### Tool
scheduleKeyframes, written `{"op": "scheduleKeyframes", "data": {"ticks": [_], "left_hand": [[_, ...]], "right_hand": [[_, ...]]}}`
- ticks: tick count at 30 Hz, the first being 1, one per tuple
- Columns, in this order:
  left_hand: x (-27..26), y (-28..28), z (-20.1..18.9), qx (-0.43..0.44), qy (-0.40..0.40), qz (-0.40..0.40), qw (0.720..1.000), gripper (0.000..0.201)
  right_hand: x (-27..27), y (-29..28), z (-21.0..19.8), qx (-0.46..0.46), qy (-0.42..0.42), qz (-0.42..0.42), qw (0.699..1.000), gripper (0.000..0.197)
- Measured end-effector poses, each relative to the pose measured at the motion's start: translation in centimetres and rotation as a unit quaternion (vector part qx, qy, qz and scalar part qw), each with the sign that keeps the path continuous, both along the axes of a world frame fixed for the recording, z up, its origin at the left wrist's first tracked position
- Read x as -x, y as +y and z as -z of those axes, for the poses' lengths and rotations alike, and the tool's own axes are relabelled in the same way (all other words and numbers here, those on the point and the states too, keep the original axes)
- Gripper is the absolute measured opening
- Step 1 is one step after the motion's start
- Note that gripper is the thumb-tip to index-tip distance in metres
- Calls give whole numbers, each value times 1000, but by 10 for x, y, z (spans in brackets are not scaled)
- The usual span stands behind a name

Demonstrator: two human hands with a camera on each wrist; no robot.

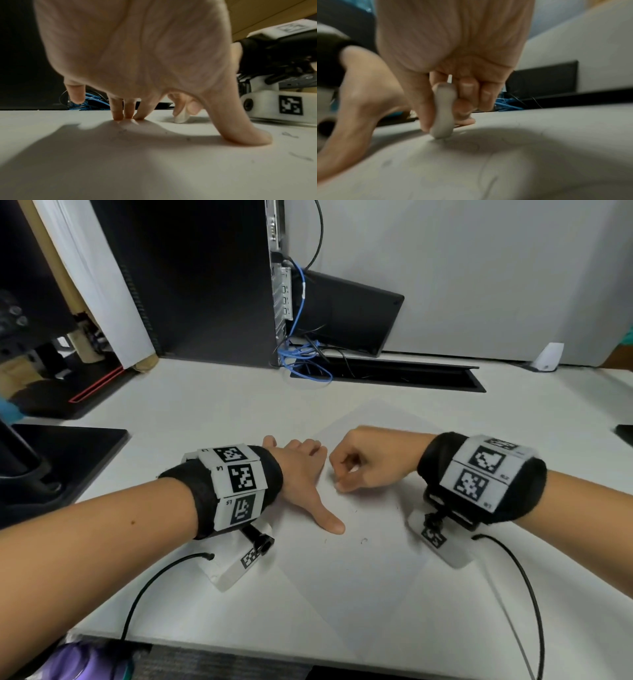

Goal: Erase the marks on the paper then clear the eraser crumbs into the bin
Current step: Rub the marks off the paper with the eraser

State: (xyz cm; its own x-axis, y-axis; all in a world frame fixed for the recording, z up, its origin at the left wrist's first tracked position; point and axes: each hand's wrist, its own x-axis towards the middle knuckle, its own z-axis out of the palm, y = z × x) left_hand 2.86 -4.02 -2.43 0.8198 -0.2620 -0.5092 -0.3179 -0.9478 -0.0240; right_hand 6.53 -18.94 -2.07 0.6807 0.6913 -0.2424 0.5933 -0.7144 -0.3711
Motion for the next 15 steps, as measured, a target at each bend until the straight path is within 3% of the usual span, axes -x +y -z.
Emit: {"op": "scheduleKeyframes", "data": {"ticks": [5, 10, 15], "left_hand": [[2, -2, -2, -7, -2, 1, 1000, 124], [1, 0, -1, -6, 8, 2, 1000, 126], [3, -1, -3, -6, 7, 0, 1000, 125]], "right_hand": [[-19, -7, -9, 8, -55, 41, 998, 33], [-1, -1, -2, -2, 4, 9, 1000, 32], [-11, -1, -10, 12, -27, 32, 999, 26]]}}
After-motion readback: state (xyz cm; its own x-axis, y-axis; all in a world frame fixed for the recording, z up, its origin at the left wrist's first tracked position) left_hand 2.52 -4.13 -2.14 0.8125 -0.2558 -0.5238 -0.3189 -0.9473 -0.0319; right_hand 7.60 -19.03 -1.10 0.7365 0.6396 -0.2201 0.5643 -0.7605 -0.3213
